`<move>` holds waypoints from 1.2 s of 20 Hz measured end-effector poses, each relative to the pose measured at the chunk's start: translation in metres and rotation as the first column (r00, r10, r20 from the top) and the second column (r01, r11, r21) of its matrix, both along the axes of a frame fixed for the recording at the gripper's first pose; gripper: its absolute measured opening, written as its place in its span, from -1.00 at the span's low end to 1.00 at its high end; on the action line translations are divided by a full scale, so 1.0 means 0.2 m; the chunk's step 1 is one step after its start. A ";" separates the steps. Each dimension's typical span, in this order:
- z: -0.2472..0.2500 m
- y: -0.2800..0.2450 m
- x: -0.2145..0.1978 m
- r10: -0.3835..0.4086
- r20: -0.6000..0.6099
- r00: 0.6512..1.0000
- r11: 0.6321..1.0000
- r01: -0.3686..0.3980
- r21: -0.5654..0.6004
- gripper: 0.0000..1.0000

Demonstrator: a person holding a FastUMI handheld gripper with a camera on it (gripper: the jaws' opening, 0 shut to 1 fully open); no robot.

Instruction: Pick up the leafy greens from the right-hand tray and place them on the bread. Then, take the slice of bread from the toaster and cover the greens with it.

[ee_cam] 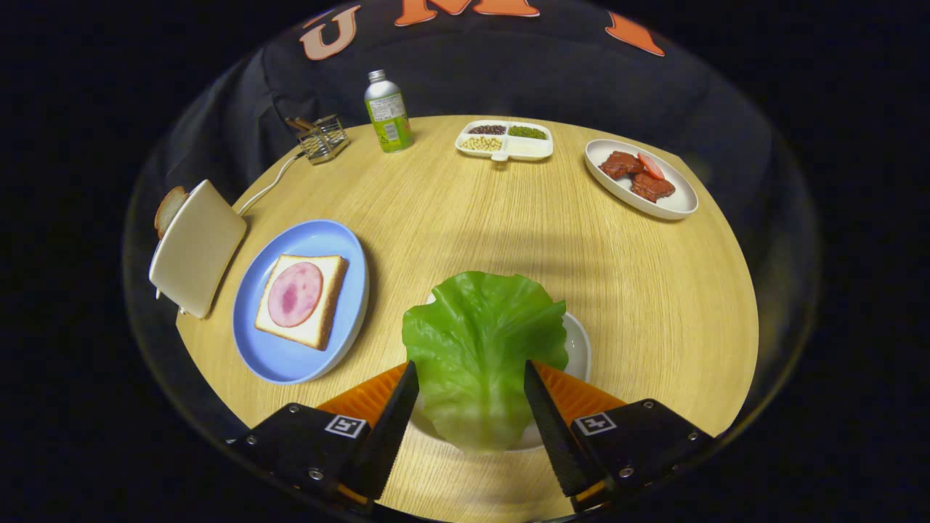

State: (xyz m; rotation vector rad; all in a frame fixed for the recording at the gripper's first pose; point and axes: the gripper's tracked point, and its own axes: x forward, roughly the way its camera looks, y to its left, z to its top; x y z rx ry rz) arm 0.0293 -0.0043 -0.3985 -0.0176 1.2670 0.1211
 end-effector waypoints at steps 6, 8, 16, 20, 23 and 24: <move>-0.08 0.00 -0.01 0.022 -0.036 0.999 0.998 -0.024 -0.053 0.59; -0.07 -0.01 0.00 0.043 -0.025 0.999 0.996 -0.045 -0.076 0.50; -0.07 -0.09 0.03 -0.056 0.001 0.998 0.998 0.055 -0.038 -0.71; -0.01 -0.05 0.06 -0.097 0.026 0.995 0.995 0.096 0.035 -0.92; 0.11 0.01 0.11 -0.105 0.072 0.992 0.991 0.099 0.085 -0.92; 0.14 0.04 0.12 -0.091 0.086 0.992 0.993 0.084 0.088 -0.92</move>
